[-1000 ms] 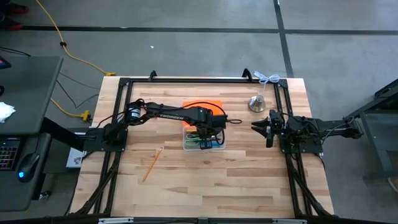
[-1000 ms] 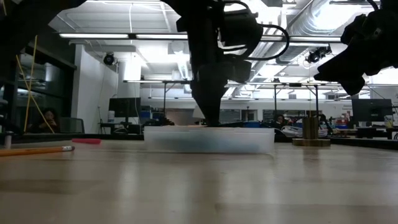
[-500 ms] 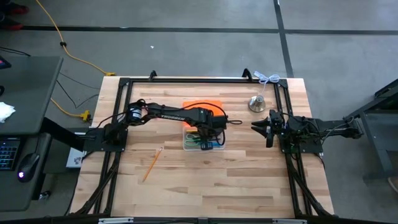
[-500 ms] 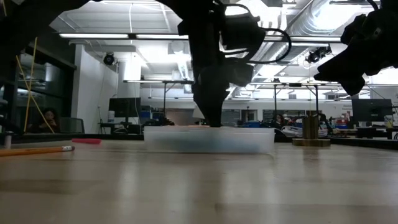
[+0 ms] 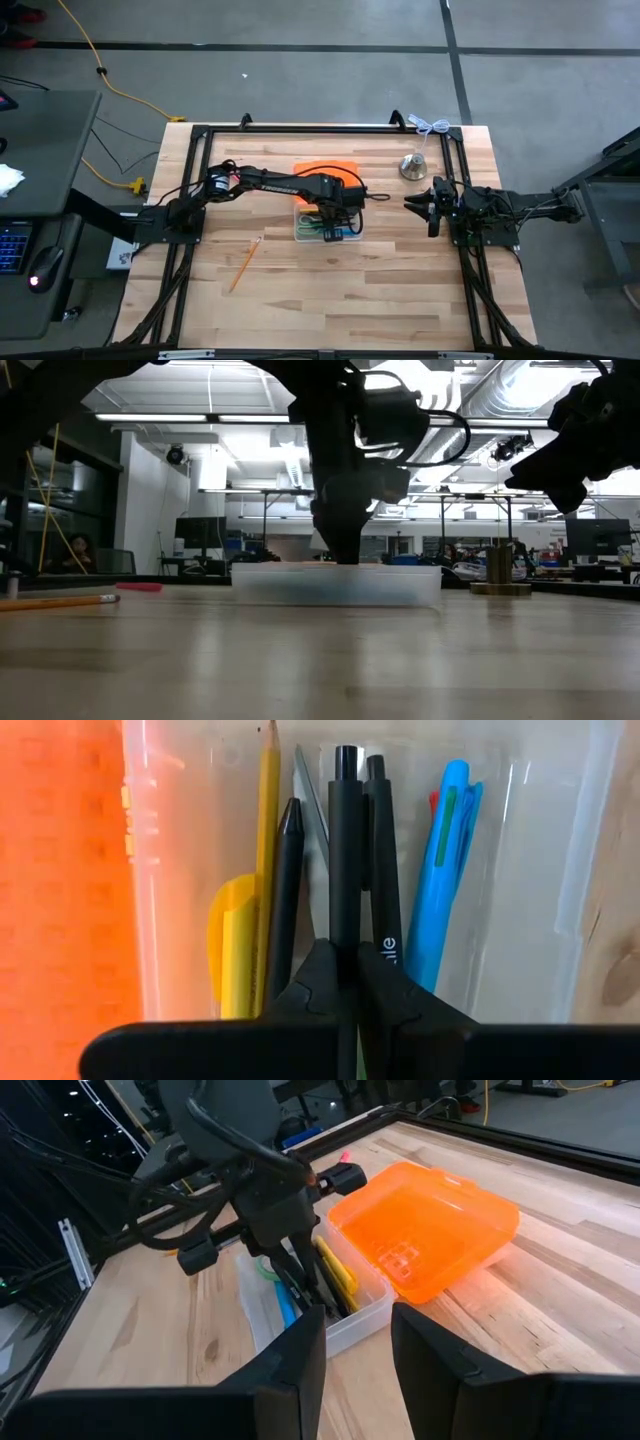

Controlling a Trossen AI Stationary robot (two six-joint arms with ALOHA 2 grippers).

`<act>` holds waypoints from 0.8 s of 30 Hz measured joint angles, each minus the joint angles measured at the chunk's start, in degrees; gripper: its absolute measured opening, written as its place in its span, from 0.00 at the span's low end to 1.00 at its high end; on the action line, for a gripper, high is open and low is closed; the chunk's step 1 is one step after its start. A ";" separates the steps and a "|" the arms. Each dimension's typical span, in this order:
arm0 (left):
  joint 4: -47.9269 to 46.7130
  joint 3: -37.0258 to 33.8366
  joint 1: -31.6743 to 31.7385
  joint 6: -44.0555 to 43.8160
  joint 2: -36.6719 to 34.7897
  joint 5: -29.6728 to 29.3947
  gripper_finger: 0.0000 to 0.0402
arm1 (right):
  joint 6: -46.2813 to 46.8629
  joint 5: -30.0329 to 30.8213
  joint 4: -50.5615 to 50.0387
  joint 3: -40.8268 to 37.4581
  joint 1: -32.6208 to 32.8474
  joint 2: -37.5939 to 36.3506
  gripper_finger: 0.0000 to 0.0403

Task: Pick & place school supplies into a supply box
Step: Put the black pen into the orange supply box

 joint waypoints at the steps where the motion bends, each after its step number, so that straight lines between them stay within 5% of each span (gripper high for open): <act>1: 0.02 0.00 0.00 0.00 0.00 0.12 0.10 | 0.00 0.00 0.00 0.00 0.00 0.00 0.23; 24: -0.43 0.39 0.00 -0.44 0.00 -0.09 0.47 | 0.00 0.07 -0.02 0.00 0.00 0.00 0.23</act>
